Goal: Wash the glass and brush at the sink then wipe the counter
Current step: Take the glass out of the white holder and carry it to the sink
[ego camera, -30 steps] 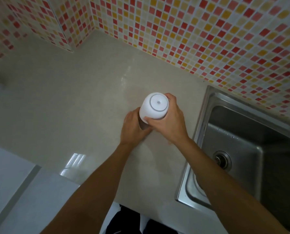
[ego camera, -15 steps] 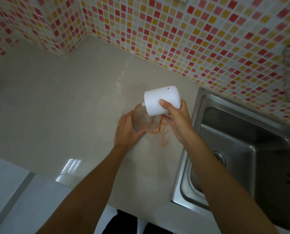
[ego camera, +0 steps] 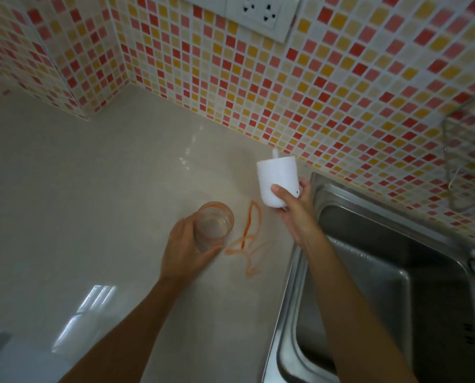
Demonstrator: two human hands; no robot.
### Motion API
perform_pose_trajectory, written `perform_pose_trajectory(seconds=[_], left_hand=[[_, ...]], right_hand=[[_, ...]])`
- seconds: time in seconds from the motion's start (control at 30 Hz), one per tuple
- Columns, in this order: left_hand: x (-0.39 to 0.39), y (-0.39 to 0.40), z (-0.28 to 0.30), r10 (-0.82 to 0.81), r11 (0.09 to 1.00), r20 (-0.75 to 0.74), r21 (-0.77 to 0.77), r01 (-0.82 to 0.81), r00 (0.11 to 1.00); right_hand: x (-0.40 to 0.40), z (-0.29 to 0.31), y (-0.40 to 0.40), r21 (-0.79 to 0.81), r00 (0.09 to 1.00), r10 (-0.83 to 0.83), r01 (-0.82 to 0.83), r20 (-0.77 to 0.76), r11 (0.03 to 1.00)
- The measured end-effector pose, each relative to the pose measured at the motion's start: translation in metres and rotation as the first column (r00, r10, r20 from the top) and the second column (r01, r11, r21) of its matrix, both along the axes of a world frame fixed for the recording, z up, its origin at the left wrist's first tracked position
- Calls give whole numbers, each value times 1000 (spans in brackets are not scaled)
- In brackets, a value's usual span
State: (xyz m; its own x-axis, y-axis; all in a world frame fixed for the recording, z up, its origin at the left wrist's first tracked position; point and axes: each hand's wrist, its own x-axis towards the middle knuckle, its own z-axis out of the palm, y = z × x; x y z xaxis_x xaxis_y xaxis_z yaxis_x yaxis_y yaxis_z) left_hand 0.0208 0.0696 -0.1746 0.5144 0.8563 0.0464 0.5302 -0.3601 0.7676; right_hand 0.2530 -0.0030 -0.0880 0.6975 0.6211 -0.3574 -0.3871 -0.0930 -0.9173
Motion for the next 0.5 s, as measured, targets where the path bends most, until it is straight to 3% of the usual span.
perform_pose_trajectory(seconds=[0.1,0.17,0.3,0.5], left_hand=[[1,0,2,3,1000,0,-4,-3,1000],[1,0,2,-4,1000,-4,-5,4,1000],[1,1,0,-15,1000,-13,0,15,1000],[2,0,3,-9,1000,-20,-17,9,1000]], right_hand=[[13,-6,9,-209,947,68,-2,312,978],[19,-13,15,-291,895,94,41,436,956],[22,-33,22,-364,842,115,101,527,926],[20,-47,21,-347,806,86,153,585,925]])
